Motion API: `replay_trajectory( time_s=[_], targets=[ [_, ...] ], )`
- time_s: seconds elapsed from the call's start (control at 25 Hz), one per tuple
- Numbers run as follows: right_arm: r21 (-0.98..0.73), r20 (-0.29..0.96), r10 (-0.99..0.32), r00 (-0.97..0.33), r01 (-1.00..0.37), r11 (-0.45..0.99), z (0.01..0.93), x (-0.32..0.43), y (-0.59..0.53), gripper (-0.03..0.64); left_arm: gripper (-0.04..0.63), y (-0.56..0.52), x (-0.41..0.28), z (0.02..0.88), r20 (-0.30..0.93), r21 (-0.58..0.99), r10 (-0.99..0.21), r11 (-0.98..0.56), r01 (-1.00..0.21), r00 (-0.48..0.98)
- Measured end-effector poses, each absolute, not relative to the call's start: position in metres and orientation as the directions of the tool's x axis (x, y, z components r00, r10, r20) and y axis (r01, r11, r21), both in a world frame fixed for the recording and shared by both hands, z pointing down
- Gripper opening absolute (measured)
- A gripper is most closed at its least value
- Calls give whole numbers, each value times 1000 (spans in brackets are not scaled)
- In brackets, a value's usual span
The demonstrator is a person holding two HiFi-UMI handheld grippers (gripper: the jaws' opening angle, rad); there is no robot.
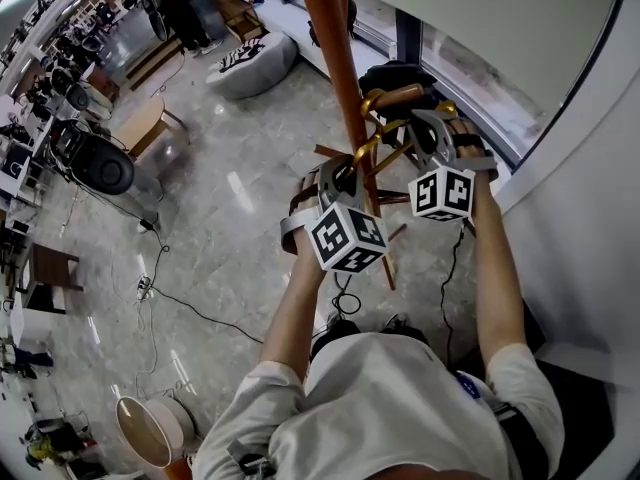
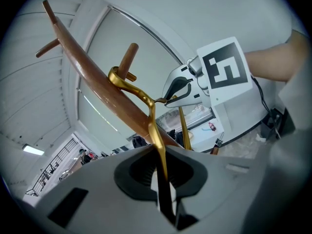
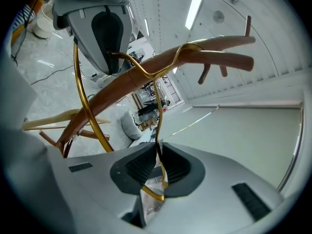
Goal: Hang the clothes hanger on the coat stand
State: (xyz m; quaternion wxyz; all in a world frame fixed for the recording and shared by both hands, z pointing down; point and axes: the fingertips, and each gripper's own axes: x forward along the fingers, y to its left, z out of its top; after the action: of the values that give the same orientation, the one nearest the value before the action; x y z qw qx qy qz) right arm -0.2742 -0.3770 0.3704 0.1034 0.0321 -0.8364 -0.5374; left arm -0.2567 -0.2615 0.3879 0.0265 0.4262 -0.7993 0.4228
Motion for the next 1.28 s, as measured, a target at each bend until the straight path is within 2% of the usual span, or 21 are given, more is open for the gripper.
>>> replay_trajectory(
  time_s=[0.12, 0.28, 0.32, 0.68, 1.28],
  targets=[
    [877, 140, -145, -980, 55, 477, 369, -274, -382, 23, 25, -269, -257, 389, 392, -650, -678, 274, -709, -622],
    [870, 136, -134, -982, 54, 489, 374, -271, -382, 108, 92, -269, -247, 388, 369, -642, -715, 266, -719, -594],
    [869, 136, -135, -981, 53, 492, 374, -270, -381, 112, 105, -269, -245, 389, 366, -642, -720, 264, -720, -590],
    [840, 99, -132, -986, 12, 542, 369, -256, -373, 177, 144, -254, -232, 386, 344, -604, -761, 269, -750, -550],
    [742, 89, -152, -984, -37, 669, 367, -241, -331, 181, 155, -227, -217, 372, 252, -447, -897, 225, -866, -363]
  ],
)
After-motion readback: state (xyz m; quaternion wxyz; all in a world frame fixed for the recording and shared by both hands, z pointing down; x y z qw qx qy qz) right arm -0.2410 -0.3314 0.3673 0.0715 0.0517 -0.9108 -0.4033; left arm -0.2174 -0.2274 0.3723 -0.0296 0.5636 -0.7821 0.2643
